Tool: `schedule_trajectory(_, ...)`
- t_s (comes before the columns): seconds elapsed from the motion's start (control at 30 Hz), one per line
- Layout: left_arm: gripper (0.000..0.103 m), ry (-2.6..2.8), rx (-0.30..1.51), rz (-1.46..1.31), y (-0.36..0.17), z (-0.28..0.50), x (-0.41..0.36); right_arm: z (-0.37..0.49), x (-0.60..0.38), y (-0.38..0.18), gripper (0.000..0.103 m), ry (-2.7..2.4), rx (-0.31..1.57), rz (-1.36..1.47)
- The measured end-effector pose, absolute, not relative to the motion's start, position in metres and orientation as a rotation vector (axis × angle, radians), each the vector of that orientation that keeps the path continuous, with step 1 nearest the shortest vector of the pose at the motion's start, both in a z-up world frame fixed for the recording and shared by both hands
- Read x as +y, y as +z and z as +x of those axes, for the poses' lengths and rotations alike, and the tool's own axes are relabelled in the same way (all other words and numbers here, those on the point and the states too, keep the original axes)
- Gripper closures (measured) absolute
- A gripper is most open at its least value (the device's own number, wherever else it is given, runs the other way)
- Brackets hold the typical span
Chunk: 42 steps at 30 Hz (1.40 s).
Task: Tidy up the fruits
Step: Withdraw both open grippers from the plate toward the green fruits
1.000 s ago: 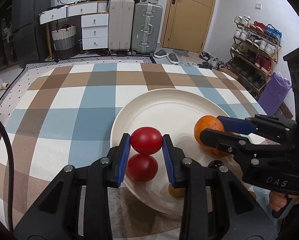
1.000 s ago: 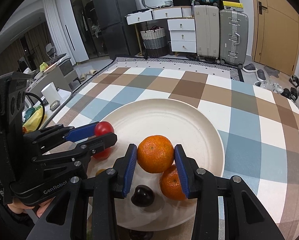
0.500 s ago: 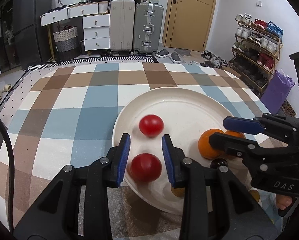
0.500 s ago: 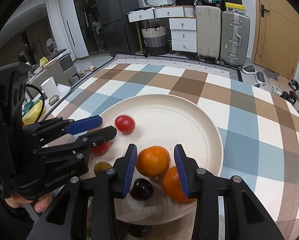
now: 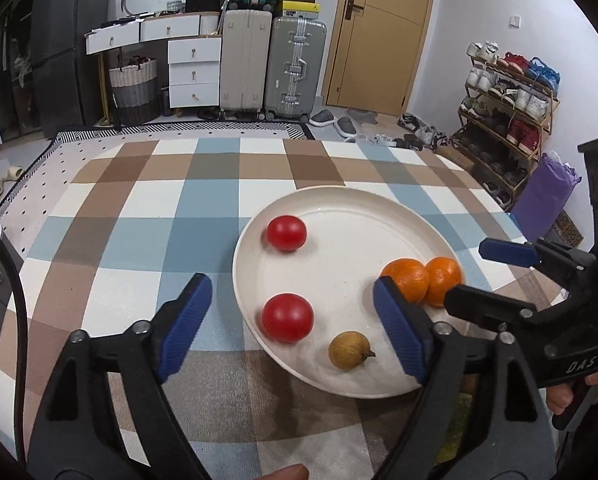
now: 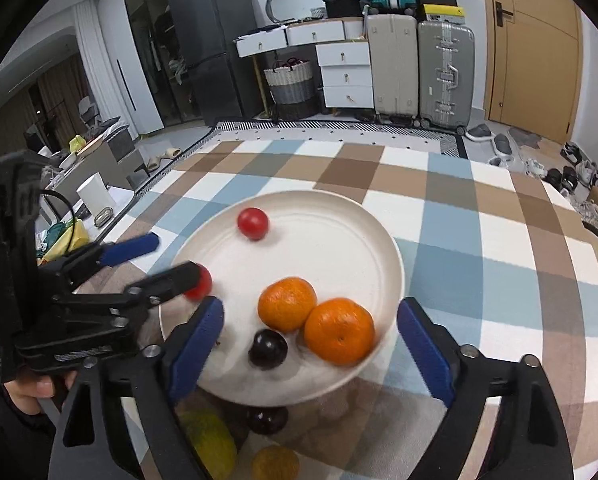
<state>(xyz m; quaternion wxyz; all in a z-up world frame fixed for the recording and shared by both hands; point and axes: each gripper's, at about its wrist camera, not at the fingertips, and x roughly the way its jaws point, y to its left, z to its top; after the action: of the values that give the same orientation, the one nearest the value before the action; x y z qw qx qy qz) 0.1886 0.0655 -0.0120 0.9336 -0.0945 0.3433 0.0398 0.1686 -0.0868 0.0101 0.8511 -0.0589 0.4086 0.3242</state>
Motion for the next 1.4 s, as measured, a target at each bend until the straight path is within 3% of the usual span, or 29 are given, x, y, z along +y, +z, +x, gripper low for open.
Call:
schedule_trajectory(0.1,0.015,0.084,0.705,-0.209,-0.011,0.180,0.066,0.163,-0.092,0.012,0.002,0.671,0.844,-0.135)
schedule_trajectory(0.3,0.001,0.097,0.709,-0.216,-0.011,0.165,0.062,0.156,-0.105,0.015,0.000,0.690,0.818,-0.083)
schedule_trajectory(1.4,0.001,0.054,0.693,-0.162,-0.010,0.095,0.025,0.101,-0.138,0.011,0.000,0.688,0.779,-0.141)
